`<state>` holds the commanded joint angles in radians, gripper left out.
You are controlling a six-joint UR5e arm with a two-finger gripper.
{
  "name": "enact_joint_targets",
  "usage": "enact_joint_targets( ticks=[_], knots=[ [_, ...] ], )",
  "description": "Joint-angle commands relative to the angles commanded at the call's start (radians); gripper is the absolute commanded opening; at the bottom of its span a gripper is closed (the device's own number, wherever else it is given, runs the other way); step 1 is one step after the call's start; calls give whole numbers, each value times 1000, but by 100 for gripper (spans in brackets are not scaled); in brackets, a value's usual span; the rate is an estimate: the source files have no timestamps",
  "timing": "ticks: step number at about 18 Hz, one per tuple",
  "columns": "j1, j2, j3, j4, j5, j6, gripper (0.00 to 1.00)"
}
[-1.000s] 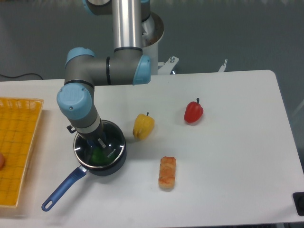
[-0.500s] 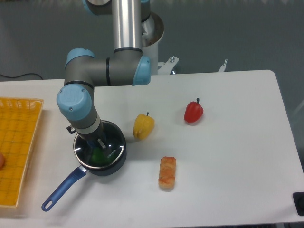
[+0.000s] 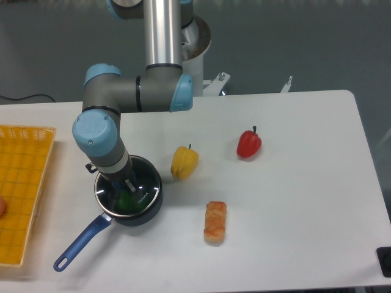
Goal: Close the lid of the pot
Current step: 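Hold the lid on the saucepan and open the gripper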
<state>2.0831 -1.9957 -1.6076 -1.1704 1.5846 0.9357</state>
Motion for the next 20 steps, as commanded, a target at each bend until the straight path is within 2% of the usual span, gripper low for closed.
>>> enact_joint_targets(
  ticks=[9,13,17,20],
  knots=[
    [-2,-2,0,0,0,0,51],
    [-2,-2,0,2,0,2,65],
    [-2,0,0,3,0,3,73],
    [-2,0,0,3,0,6,87]
  ],
)
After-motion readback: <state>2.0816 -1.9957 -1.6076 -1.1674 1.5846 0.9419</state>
